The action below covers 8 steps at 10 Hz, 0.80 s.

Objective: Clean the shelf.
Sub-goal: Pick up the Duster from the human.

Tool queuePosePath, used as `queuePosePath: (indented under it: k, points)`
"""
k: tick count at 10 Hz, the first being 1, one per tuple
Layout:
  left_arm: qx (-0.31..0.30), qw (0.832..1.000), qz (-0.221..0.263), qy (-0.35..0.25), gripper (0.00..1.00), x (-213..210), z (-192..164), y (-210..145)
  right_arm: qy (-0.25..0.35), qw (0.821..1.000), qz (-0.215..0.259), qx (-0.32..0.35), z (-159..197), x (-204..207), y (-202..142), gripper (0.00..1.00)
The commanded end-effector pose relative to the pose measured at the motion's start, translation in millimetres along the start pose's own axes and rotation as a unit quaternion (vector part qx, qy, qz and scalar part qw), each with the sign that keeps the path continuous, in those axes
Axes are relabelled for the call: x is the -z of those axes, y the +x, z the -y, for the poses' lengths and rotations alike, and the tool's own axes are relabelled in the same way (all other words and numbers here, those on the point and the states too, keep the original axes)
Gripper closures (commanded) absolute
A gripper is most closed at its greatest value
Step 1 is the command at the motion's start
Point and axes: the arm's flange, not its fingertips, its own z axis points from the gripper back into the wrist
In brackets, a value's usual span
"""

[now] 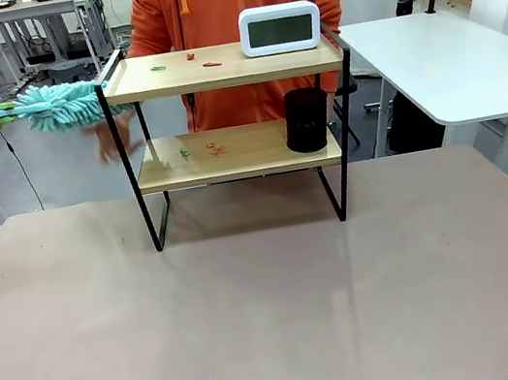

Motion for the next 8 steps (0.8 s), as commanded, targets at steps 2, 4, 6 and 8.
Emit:
queuePosePath:
  k: [2, 4, 6, 8]
  points:
    - [0.151, 0.987, -0.014, 0.046, 1.00, -38, 32, -71, 0.009, 1.000, 0.005, -0.012, -1, 2, 1, 0.00]
    - [0.310, 0.939, 0.022, 0.143, 1.00, -82, 34, -144, 0.009, 1.000, 0.005, -0.012, -1, 2, 1, 0.00]
    - [0.380, 0.882, 0.142, 0.240, 1.00, -111, 19, -197, 0.009, 1.000, 0.005, -0.012, -1, 2, 1, 0.00]
    - [0.420, 0.844, 0.154, 0.297, 1.00, -119, -15, -235, 0.009, 1.000, 0.005, -0.012, -1, 2, 1, 0.00]
